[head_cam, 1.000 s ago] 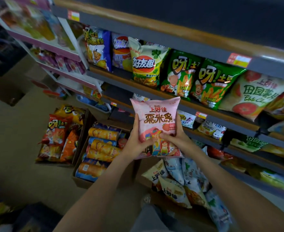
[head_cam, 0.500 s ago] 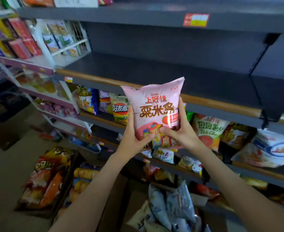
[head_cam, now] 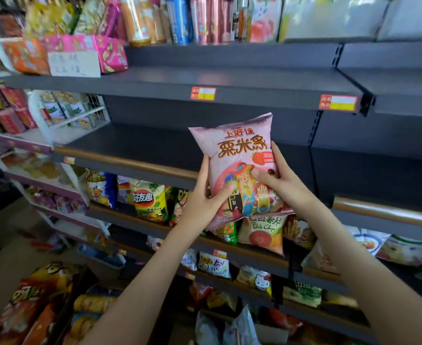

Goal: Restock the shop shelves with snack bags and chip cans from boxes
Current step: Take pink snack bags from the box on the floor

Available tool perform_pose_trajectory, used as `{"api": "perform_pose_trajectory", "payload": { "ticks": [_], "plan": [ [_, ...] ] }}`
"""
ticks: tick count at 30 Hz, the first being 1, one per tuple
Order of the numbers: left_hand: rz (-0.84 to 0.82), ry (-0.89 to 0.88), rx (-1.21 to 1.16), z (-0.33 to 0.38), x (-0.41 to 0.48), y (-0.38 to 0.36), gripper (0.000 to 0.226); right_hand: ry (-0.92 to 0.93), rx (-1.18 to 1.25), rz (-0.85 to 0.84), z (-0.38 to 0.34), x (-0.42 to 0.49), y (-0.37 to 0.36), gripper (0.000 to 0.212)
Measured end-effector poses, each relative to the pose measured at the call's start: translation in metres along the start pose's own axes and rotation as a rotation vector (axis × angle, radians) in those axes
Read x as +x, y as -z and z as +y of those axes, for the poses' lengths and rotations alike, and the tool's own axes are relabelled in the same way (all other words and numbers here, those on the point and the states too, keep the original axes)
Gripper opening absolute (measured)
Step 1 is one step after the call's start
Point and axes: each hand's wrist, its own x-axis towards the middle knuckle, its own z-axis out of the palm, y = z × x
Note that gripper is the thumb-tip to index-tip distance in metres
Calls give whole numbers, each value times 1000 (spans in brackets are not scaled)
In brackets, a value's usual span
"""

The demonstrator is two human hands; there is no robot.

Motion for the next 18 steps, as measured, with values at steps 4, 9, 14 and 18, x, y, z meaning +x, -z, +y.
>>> {"api": "perform_pose_trajectory", "payload": {
  "ticks": [4,9,14,18],
  "plan": [
    [-53,-22,147,9,22,-7,86,39,-48,-28,-9,1,14,109],
    [-173,-41,345,19,52,-25,82,28,-106,116,-15,8,42,112],
    [-351,-91,389,29,74,-57,96,39,-84,262,-14,0,73,110],
    [-379,-82,361,24,81,-85,101,39,-229,257,-20,-6,98,109]
  ]
}}
